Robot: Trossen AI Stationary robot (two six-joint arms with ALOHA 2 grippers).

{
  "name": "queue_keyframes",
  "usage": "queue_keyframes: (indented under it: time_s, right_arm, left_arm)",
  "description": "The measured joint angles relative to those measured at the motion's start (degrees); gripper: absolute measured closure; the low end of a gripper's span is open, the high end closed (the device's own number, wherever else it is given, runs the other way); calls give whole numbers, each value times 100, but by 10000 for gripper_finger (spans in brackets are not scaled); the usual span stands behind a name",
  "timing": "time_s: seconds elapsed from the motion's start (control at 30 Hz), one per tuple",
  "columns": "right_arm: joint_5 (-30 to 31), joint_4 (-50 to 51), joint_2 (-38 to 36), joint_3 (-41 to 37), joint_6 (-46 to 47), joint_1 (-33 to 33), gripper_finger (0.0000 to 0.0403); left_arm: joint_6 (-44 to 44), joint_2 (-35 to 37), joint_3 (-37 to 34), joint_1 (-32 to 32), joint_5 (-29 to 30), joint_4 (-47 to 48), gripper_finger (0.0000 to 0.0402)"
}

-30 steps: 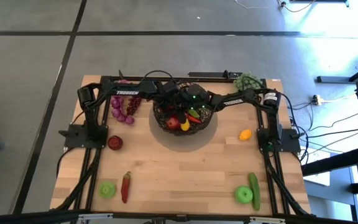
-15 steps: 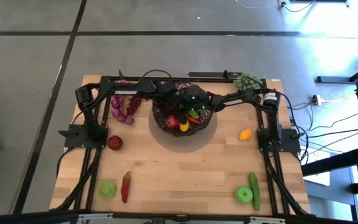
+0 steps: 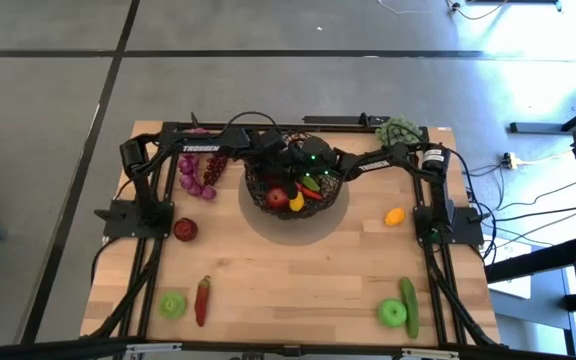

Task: Build produce basket
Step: Put the tomato into the wire basket

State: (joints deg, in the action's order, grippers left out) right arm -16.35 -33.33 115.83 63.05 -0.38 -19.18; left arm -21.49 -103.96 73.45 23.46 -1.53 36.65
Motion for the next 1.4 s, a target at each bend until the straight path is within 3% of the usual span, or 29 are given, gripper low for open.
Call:
queue_keyframes:
  time_s: [0.3, 0.6, 1.17, 1.4]
  right_arm:
    - [23, -110, 104, 0, -337, 0, 248]
    - [-129, -461, 466, 34, 0, -6, 248]
    - [-135, -21, 482, 1, -2, -16, 248]
    - [-114, -332, 483, 0, 130, -22, 248]
  left_arm:
    - [-280, -4, -13, -10, -223, -40, 88]
    - [-328, -35, -33, -31, -284, -136, 88]
    - [-249, -35, 61, -37, -178, 348, 88]
    - [-311, -30, 238, -31, 49, 567, 88]
